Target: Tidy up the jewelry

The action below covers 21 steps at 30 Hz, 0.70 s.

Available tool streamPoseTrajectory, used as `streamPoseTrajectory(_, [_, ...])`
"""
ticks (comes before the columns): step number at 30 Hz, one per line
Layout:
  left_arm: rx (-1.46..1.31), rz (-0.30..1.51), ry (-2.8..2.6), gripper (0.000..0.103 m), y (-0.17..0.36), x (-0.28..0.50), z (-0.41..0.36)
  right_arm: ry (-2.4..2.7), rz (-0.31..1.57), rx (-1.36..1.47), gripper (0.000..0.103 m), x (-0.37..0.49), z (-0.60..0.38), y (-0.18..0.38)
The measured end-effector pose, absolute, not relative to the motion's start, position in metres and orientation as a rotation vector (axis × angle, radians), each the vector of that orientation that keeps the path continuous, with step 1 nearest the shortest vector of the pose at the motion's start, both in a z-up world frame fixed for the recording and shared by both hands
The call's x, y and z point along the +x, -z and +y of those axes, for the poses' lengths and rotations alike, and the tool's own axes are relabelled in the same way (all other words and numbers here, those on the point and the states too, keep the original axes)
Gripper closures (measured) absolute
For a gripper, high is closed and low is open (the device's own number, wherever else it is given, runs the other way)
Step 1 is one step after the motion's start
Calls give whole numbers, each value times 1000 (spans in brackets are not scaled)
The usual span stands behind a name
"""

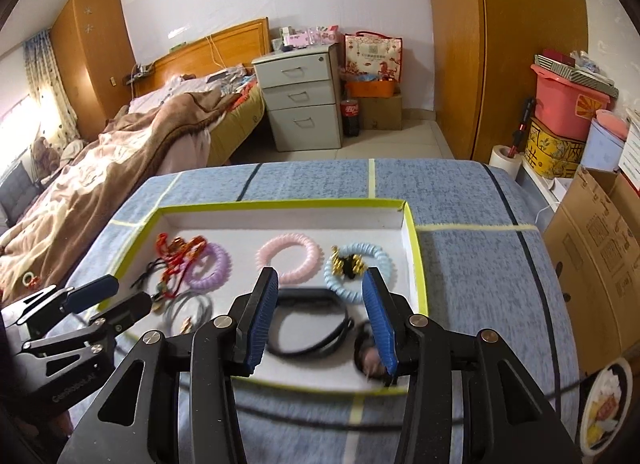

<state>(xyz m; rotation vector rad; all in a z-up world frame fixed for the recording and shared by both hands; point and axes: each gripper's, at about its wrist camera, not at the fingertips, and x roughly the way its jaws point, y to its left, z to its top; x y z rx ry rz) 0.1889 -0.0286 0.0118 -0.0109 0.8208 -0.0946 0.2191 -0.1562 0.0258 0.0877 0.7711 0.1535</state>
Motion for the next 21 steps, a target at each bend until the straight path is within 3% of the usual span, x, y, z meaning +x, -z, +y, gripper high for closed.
streamPoseTrajectory(21, [-43,775,38,51,-21,122,-21,-154,707,22,58,132,-121,-29])
